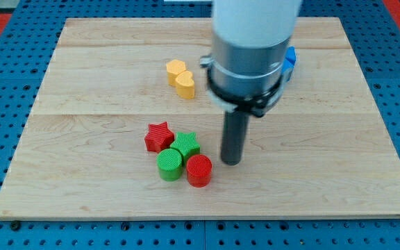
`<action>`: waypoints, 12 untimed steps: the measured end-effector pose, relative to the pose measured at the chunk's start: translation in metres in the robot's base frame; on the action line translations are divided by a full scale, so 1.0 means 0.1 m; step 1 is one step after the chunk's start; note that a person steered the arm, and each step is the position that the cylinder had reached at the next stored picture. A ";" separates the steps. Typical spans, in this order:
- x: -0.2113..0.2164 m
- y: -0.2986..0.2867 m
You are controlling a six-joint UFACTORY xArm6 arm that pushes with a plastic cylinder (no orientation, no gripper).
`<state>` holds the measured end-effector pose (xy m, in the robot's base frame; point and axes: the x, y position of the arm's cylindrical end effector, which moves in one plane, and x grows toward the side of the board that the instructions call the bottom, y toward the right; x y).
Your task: Keep green blocks and red star in a diagonal line
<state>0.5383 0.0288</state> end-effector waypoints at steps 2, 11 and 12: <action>-0.29 -0.25; 0.34 0.18; 0.08 -0.01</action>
<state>0.5462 0.0280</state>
